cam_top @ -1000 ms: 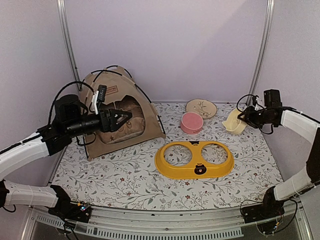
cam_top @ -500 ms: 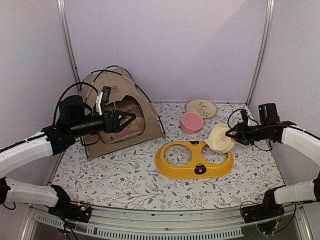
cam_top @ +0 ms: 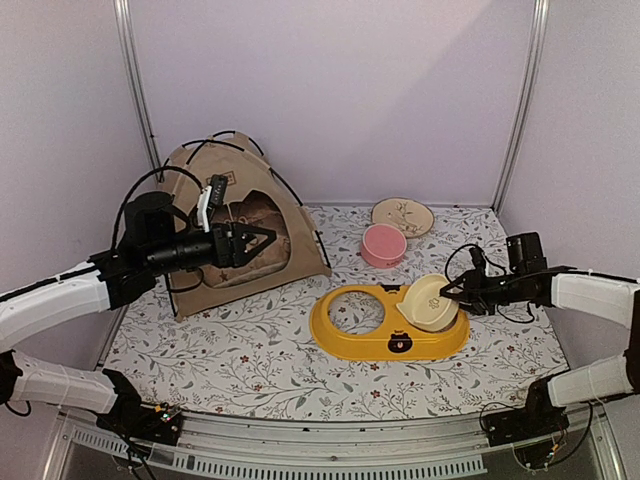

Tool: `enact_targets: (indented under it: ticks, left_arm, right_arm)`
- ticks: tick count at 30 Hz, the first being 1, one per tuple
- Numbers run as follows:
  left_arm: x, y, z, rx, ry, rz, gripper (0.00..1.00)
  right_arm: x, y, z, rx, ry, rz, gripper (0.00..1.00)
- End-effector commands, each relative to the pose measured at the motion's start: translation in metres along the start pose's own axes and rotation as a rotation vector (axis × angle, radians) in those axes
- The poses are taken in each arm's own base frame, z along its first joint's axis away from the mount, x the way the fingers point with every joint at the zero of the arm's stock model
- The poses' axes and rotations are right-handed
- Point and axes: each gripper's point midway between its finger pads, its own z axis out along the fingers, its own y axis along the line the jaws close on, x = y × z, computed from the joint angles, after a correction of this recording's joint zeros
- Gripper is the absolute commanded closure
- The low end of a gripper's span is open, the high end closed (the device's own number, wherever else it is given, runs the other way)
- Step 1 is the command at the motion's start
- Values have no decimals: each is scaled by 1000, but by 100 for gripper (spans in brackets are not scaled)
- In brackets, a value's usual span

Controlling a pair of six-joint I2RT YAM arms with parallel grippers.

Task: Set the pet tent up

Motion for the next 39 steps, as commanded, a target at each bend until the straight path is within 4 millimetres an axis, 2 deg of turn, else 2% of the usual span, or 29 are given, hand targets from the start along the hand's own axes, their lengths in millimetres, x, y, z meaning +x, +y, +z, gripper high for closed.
enact_targets:
  ticks: [1, 3, 5, 9, 13, 18, 20, 24, 26, 27, 31, 39]
  left_arm:
    - [-10, -12, 2, 28, -24, 16, 1]
    - [-9, -12, 3, 25, -22, 14, 1]
    - [-9, -12, 3, 23, -21, 16, 1]
    - [-8, -11, 3, 19, -15, 18, 1]
    - [-8, -10, 3, 15, -15, 19, 0]
    - [-5, -9, 9, 18, 0, 17, 1]
    - [-3, -8, 12, 21, 7, 13, 1]
    - [4, -8, 19, 25, 29, 8, 1]
    - [10, -6, 23, 21, 47, 5, 1]
    - [14, -4, 25, 17, 58, 3, 1]
    - [37, 6, 37, -5, 122, -14, 1]
    - [83, 9, 60, -31, 234, -18, 1]
  right_arm:
    - [-10, 14, 7, -89, -14, -52, 100]
    - [-10, 10, 11, -87, -8, -45, 97]
    - [-10, 5, 14, -76, -3, -36, 89]
    - [-13, -13, 13, 40, -7, -26, 63]
    - [-22, -26, 0, 195, -32, -76, 43]
    - [-34, -32, -22, 342, -73, -139, 30]
    - [-36, -32, -26, 362, -88, -148, 29]
    - [-37, -34, -26, 400, -95, -152, 34]
    - [-32, -33, -19, 412, -78, -162, 43]
    - [-29, -31, -14, 418, -66, -173, 51]
    - [-14, -24, 6, 432, -17, -201, 63]
    - [12, -45, 21, 489, 19, -170, 73]
